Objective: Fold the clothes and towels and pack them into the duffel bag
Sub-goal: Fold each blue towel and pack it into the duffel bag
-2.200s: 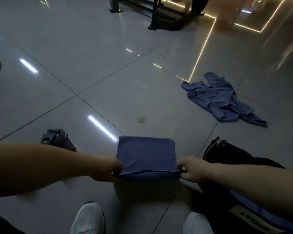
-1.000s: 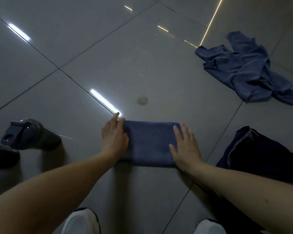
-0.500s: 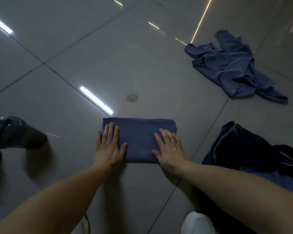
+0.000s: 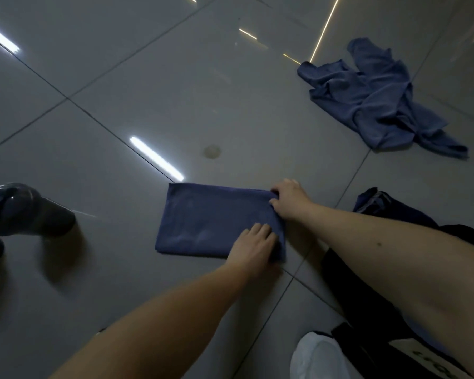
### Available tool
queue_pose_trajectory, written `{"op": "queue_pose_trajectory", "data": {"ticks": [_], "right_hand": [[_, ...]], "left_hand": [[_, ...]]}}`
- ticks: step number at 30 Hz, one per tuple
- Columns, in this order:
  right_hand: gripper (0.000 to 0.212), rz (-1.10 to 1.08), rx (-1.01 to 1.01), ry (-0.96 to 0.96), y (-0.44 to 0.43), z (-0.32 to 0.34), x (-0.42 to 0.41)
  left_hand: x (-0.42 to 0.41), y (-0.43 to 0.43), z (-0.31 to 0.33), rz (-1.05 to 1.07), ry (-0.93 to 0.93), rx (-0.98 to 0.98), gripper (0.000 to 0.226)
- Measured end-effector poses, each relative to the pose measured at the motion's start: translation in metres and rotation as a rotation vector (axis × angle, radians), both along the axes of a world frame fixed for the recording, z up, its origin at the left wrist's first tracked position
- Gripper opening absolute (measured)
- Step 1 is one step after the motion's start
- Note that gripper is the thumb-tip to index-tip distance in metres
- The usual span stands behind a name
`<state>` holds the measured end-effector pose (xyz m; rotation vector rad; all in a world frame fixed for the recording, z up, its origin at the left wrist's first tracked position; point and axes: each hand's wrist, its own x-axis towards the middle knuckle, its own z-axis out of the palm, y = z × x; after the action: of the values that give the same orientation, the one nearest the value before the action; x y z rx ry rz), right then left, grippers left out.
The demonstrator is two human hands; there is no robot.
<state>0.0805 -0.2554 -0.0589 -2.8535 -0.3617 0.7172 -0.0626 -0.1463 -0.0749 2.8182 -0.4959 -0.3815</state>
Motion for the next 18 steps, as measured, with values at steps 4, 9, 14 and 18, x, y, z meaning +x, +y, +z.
{"op": "queue_pose_trajectory", "data": {"ticks": [4, 9, 14, 18], "right_hand": [[0.021, -0.049, 0.011, 0.015, -0.003, 0.001, -0.002], [0.011, -0.114, 0.037, 0.093, -0.008, 0.006, 0.000], [0.012, -0.112, 0.041, 0.205, -0.011, 0.026, 0.005], [0.019, -0.148, 0.076, 0.256, -0.014, 0.034, 0.003]], "left_hand": [[0.001, -0.005, 0.001, 0.035, 0.001, 0.011, 0.041], [0.000, -0.006, 0.003, 0.014, -0.013, -0.093, 0.033], [-0.007, -0.007, 0.017, 0.079, 0.020, -0.158, 0.032], [-0.018, -0.006, 0.025, -0.063, 0.018, -0.108, 0.054]]}}
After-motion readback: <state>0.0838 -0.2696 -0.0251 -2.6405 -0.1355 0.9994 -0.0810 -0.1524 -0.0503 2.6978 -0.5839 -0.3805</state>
